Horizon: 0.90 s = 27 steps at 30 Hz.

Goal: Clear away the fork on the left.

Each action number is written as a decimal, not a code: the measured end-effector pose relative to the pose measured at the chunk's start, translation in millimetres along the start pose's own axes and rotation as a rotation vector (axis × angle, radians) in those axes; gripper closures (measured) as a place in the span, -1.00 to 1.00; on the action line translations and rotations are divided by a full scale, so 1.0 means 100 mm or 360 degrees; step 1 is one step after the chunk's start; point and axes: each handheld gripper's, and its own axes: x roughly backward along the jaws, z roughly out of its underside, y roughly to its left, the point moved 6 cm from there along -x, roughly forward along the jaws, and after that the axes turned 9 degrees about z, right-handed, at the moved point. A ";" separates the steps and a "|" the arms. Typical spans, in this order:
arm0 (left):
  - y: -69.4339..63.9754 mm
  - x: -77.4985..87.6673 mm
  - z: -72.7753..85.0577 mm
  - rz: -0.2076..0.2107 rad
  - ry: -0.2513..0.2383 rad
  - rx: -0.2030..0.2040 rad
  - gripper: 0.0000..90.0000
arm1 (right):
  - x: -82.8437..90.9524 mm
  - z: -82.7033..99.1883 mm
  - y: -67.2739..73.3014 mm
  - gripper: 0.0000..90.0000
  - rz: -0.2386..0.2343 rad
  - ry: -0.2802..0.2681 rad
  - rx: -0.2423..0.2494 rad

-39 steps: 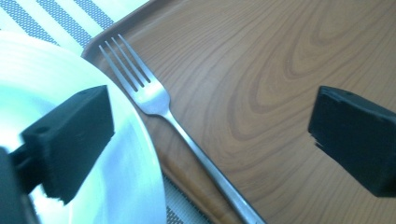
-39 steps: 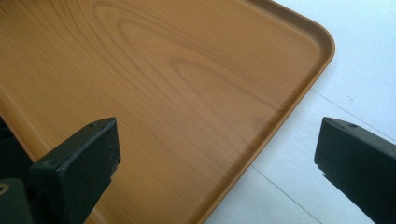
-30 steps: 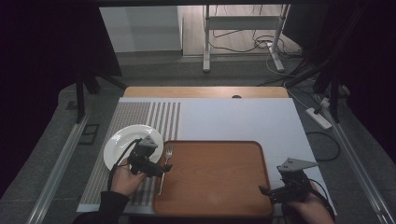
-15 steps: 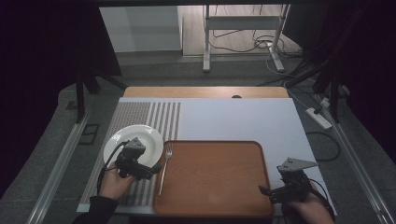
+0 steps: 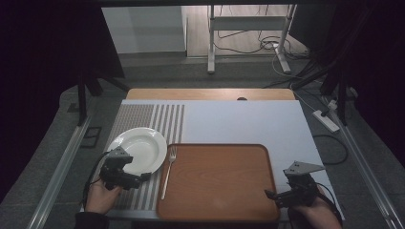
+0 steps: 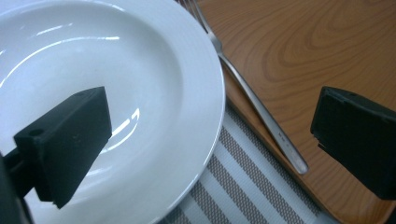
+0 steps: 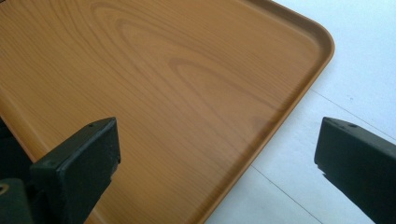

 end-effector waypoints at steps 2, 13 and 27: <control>0.00 0.03 0.04 -0.0002 -0.0001 0.0009 -1.00 | 0.00 0.00 0.00 -0.98 0.0000 -0.0003 -0.0002; 0.00 0.16 0.23 -0.0020 -0.0019 0.0065 -1.00 | 0.00 0.00 0.00 -0.98 0.0002 -0.0006 -0.0003; 0.02 0.35 0.45 -0.0048 -0.0068 0.0152 -1.00 | 0.00 0.00 -0.01 -0.98 0.0012 -0.0003 -0.0010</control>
